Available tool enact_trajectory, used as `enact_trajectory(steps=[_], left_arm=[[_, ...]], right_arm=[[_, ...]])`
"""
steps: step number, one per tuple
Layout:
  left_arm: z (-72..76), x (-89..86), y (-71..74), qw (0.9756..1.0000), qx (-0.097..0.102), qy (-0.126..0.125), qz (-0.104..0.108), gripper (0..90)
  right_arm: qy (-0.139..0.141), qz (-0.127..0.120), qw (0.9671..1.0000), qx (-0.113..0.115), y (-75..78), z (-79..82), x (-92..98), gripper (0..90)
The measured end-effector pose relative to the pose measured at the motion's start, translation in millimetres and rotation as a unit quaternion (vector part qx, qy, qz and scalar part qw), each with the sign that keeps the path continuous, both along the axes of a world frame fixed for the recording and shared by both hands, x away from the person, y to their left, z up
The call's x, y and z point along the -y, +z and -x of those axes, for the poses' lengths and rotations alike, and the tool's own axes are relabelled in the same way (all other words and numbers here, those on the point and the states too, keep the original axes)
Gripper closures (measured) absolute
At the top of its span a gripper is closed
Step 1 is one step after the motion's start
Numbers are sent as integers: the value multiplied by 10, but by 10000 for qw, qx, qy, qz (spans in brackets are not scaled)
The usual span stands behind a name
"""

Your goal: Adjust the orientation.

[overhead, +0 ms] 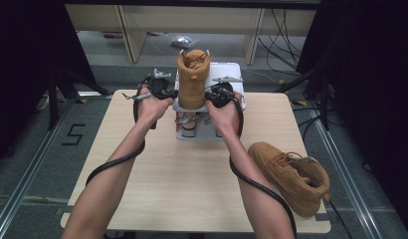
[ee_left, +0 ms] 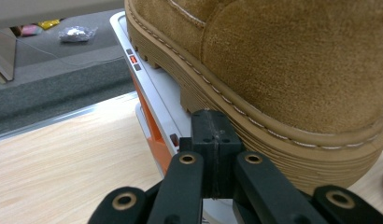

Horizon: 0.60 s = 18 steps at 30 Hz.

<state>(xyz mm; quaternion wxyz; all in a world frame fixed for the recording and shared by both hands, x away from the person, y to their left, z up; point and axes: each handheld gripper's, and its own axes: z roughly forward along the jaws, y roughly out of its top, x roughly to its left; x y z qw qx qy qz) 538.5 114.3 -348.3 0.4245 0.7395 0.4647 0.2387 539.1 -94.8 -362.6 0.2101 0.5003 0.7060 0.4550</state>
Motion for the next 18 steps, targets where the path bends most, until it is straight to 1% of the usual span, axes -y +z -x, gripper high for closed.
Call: enact_trajectory(steps=[1,2,3,4,5,6,7,9,10,11,12,13,14,15,16,17,18], left_arm=[[8,15,1,9998,83,-50,-164,900],[8,15,1,9998,83,-50,-164,900],[26,17,-5,9995,192,-73,-244,898],[43,-1,-2,9988,303,-86,-366,880],[43,-1,-2,9988,303,-86,-366,833],[73,-26,-3,9985,467,25,-280,809],[92,-52,7,9983,518,35,-276,783],[131,-109,27,9967,680,90,-426,747],[148,-137,30,9969,686,102,-374,726],[166,-160,27,9972,677,78,-307,695],[166,-160,27,9972,677,78,-307,661],[223,-210,33,9968,739,67,-315,641],[250,-235,32,9965,778,81,-283,618],[277,-255,25,9964,801,94,-249,591],[304,-278,16,9963,816,75,-247,562],[330,-292,-4,9970,762,65,-142,536],[358,-310,-16,9972,738,40,-129,512]], right_arm=[[-11,69,10000,-5,8,-2,11,900],[-11,69,10000,-5,8,-2,11,900],[-48,87,10000,-1,27,10,21,879],[-117,225,9997,58,53,30,21,847],[-142,332,9993,81,82,47,40,819],[-211,353,9991,24,118,68,58,806],[-221,472,9986,105,149,80,98,797],[-274,559,9981,35,221,124,176,767],[-264,651,9975,50,256,146,232,755],[-323,668,9972,31,290,178,272,736],[-288,758,9967,-4,321,207,325,717],[-275,767,9967,-62,344,232,375,699],[-264,800,9964,-127,366,259,430,685],[-256,936,9952,-116,380,287,489,673],[-252,958,9949,-193,389,312,542,654],[-249,1006,9943,-252,388,331,603,637],[-316,962,9943,-337,384,360,653,629]])
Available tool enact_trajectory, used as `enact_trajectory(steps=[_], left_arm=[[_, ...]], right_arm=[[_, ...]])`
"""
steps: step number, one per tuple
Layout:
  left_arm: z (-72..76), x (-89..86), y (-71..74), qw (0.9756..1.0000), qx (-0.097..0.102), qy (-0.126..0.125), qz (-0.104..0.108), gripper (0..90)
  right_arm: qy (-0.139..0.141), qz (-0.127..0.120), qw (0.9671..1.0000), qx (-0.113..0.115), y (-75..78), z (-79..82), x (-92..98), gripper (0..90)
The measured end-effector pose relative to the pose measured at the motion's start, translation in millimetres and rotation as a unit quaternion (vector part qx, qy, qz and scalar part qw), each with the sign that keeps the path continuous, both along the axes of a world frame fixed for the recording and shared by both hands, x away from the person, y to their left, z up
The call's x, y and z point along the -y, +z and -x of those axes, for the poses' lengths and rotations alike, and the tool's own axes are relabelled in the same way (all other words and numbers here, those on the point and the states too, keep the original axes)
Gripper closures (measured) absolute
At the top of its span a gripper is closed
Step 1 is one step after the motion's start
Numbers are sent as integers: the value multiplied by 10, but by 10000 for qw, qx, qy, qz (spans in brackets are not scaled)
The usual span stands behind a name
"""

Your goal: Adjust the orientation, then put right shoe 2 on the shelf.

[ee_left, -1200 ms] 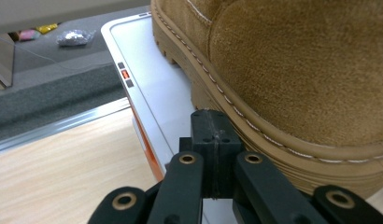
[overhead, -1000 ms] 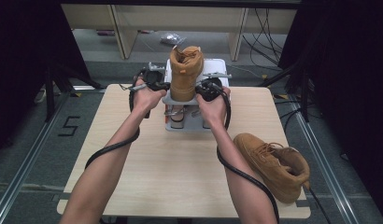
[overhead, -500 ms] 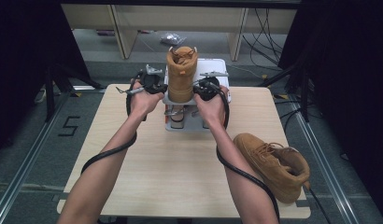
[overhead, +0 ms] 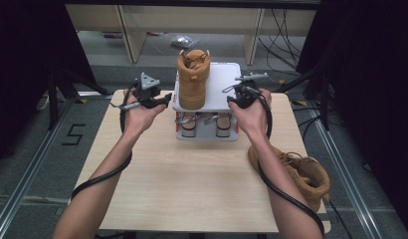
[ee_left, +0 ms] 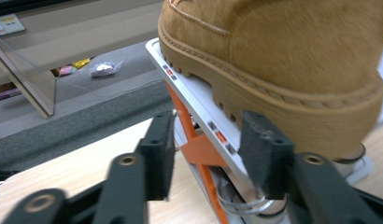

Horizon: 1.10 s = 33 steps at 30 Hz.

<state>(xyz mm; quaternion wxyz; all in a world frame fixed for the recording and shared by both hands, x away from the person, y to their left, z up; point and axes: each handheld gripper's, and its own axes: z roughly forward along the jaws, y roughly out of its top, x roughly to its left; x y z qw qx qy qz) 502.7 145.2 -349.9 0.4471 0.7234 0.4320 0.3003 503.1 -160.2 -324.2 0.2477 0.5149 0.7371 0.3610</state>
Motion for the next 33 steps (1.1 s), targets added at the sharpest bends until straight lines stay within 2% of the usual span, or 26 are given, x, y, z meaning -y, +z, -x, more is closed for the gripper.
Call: enact_trajectory(steps=[2,3,4,6,8,10,12,16,18,24,25,26,27,29,30,32,33], left_arm=[[24,-13,-14,10000,17,-23,8,482],[47,-25,-24,10000,41,-30,13,482],[67,-37,-31,10000,61,-28,9,468],[107,-64,-39,9999,112,-22,-39,444],[141,-79,-60,10000,57,-67,-5,437],[173,-98,-78,10000,11,-83,24,433],[201,-123,-98,9999,-10,-98,42,431],[224,-166,-147,9999,-71,-62,48,428],[228,-183,-160,10000,-63,-51,25,427],[255,-174,-187,9999,-86,-69,36,424],[258,-173,-189,9999,-84,-70,20,424],[258,-173,-189,9999,-84,-70,20,423],[259,-172,-195,9999,-80,-77,20,423],[263,-165,-222,9999,-96,-83,24,423],[268,-163,-232,9999,-114,-76,43,423],[271,-161,-243,9999,-107,-76,24,423],[279,-157,-263,9999,-132,-89,51,422]], right_arm=[[-15,67,9999,-134,5,59,111,603],[-15,67,9999,-134,5,59,111,603],[51,122,9998,-141,3,77,173,594],[-6,108,9997,-216,19,169,314,570],[-9,163,9995,-264,28,197,376,558],[-118,239,9984,-500,39,278,540,546],[-125,341,9979,-537,43,321,656,542],[-167,325,9968,-717,41,384,802,537],[-260,413,9950,-868,8,423,939,537],[-135,607,9913,-1158,-78,489,1173,542],[-245,577,9898,-1281,-81,521,1191,545],[-245,577,9898,-1281,-81,521,1191,545],[-133,701,9896,-1250,-94,526,1256,547],[-166,758,9880,-1338,-124,577,1383,547],[-303,677,9867,-1443,-134,615,1414,547],[-243,747,9862,-1456,-133,633,1471,547],[-199,748,9849,-1548,-157,670,1546,546]])
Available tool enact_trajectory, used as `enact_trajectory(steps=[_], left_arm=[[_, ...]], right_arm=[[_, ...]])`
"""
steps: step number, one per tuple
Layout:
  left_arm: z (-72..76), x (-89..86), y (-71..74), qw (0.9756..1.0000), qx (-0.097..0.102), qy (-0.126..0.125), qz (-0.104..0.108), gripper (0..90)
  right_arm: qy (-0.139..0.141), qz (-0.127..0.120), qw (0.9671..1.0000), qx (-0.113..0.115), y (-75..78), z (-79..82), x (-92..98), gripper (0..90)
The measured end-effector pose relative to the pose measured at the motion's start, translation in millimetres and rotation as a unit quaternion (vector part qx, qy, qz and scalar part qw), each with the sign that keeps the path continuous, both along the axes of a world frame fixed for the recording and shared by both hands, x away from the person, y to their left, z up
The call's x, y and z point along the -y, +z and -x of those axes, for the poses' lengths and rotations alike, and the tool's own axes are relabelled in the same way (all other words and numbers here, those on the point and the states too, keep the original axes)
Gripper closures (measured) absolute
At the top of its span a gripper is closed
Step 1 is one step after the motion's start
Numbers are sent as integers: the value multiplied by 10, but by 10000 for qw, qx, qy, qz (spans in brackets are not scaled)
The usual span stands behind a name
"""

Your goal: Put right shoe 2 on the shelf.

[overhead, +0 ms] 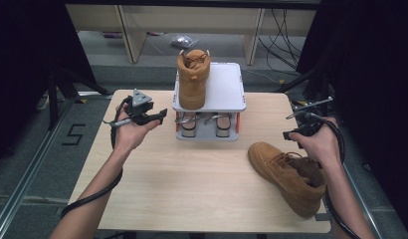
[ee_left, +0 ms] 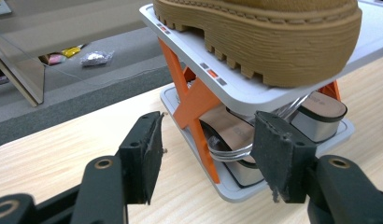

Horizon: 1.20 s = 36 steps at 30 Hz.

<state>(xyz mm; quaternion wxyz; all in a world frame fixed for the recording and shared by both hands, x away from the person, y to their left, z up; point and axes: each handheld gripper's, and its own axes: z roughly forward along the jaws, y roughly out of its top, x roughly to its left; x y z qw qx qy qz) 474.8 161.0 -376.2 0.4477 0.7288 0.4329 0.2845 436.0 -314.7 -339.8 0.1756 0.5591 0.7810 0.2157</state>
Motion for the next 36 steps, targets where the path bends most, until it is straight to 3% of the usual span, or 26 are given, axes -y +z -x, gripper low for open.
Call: enact_trajectory(steps=[1,5,8,9,13,15,16,19,23,24,29,31,33,34,35,36], left_arm=[[0,0,0,10000,0,0,0,421],[14,1,-31,10000,-20,1,-1,421],[29,-8,-40,10000,-31,5,-15,421],[34,-12,-46,10000,-38,4,-11,421],[58,-22,-59,10000,-35,6,-4,421],[63,-21,-63,10000,-29,3,-2,421],[72,-16,-69,10000,-41,-7,11,421],[80,-15,-74,10000,-65,-11,-14,421],[79,-22,-83,10000,-64,-21,9,420],[78,-31,-87,10000,-73,-11,13,421],[77,-45,-100,10000,-90,14,19,420],[80,-50,-117,9999,-106,3,-4,421],[84,-52,-132,9999,-128,6,0,421],[85,-56,-142,9999,-133,5,-10,421],[85,-59,-152,9999,-142,-1,-21,420],[88,-61,-160,9999,-170,8,-29,420]], right_arm=[[0,0,10000,0,0,0,0,546],[-275,54,9986,-444,-61,104,98,549],[-152,73,9979,-620,-101,186,159,558],[-294,17,9967,-753,-114,225,148,563],[-42,189,9953,-954,-176,295,248,575],[-69,203,9948,-991,-189,315,260,581],[-109,274,9931,-1136,-229,336,274,597],[69,322,9917,-1247,-280,363,314,618],[108,392,9903,-1326,-318,359,329,638],[53,403,9885,-1455,-329,353,327,642],[183,513,9846,-1659,-379,307,346,648],[294,559,9810,-1832,-427,269,354,674],[191,537,9811,-1850,-475,264,327,703],[389,658,9788,-1898,-471,240,350,725],[624,567,9807,-1762,-507,229,369,745],[493,476,9791,-1915,-485,234,340,767]])
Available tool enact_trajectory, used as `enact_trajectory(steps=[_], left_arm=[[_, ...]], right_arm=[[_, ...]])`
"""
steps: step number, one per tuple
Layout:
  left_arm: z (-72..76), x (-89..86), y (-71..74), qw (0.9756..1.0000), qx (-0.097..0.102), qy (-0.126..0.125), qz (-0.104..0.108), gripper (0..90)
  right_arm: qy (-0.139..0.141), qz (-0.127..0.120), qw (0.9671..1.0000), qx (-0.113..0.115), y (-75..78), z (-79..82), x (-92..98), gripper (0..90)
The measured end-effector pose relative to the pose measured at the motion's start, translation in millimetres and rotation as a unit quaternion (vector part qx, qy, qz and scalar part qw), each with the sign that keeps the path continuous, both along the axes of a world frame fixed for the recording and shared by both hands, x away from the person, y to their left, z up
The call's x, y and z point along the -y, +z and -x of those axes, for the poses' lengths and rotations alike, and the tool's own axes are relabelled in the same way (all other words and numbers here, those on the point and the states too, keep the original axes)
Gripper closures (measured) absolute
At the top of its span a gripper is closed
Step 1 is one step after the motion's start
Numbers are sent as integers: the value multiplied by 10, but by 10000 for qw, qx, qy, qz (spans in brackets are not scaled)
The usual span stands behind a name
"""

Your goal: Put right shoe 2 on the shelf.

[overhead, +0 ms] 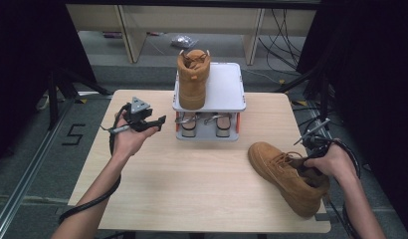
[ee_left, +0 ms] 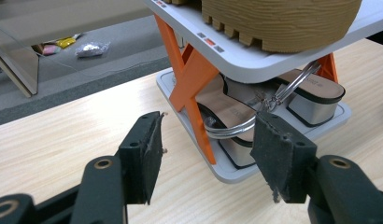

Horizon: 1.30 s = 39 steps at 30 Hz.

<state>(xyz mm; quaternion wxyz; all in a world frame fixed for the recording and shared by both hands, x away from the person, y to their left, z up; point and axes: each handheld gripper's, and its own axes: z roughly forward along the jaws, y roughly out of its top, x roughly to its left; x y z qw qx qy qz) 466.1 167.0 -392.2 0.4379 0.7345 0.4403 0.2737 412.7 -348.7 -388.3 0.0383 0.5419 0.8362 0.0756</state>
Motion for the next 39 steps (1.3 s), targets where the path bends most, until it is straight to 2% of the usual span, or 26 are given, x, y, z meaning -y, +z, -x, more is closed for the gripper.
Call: enact_trajectory(steps=[2,3,4,5,7,10,11,13,15,16,17,18,19,20,21,22,23,24,25,26,27,31,33,34,36,39], left_arm=[[-3,-7,-20,10000,-7,-11,-3,421],[0,-9,-23,10000,-38,5,-26,421],[-2,-10,-34,10000,-26,-15,12,421],[-1,-11,-38,10000,-34,-11,10,421],[-1,-13,-42,10000,-37,-14,-7,421],[-9,-16,-47,10000,-40,-19,-29,422],[-10,-15,-46,10000,-40,-16,-33,422],[-9,-15,-43,10000,-49,-12,-63,423],[-9,-15,-44,10000,-47,-15,-72,423],[-9,-15,-49,10000,-35,-29,-65,423],[-9,-15,-49,10000,-35,-29,-65,423],[-7,-16,-54,10000,-35,-30,-78,424],[1,-25,-69,9999,-65,-61,-124,426],[1,-25,-69,9999,-65,-61,-124,427],[2,-25,-82,9999,-69,-42,-101,427],[10,-34,-103,9999,-93,-21,-104,429],[12,-41,-111,9999,-101,-19,-119,429],[12,-41,-111,9999,-101,-19,-119,429],[15,-62,-124,9997,-139,-34,-192,429],[17,-54,-139,9999,-98,-4,-106,429],[23,-60,-140,9998,-135,-4,-151,429],[33,-71,-167,9998,-123,-41,-167,428],[43,-66,-210,9999,-119,-21,-86,430],[49,-72,-215,9998,-160,-12,-129,430],[49,-72,-231,9999,-129,-3,-80,430],[78,-89,-257,9999,-121,3,-52,431]], right_arm=[[21,-2,9999,-118,18,14,-27,792],[156,245,9996,-1,27,11,-28,804],[94,199,9998,6,30,26,-51,814],[175,216,9996,48,24,25,-52,824],[208,313,9993,18,40,26,-64,831],[110,408,9990,126,48,58,-109,843],[209,455,9986,151,55,54,-104,845],[177,461,9986,197,71,72,-127,847],[177,491,9985,144,91,76,-138,848],[29,361,9990,279,100,106,-184,851],[29,361,9990,279,100,106,-184,851],[176,445,9983,341,132,78,-188,852],[249,694,9960,507,156,79,-213,853],[188,775,9956,499,171,80,-244,853],[188,775,9956,499,171,80,-244,853],[221,607,9963,570,189,73,-267,854],[47,693,9961,547,213,91,-313,854],[47,693,9961,547,213,91,-313,854],[115,859,9937,714,246,80,-327,854],[178,884,9929,769,261,68,-325,854],[44,933,9928,751,278,70,-347,854],[117,937,9914,905,309,27,-320,854],[53,938,9909,965,353,-5,-301,855],[-129,906,9909,991,367,-2,-314,855],[-82,868,9908,1037,378,-20,-295,855],[-180,846,9898,1128,431,-54,-283,856]])
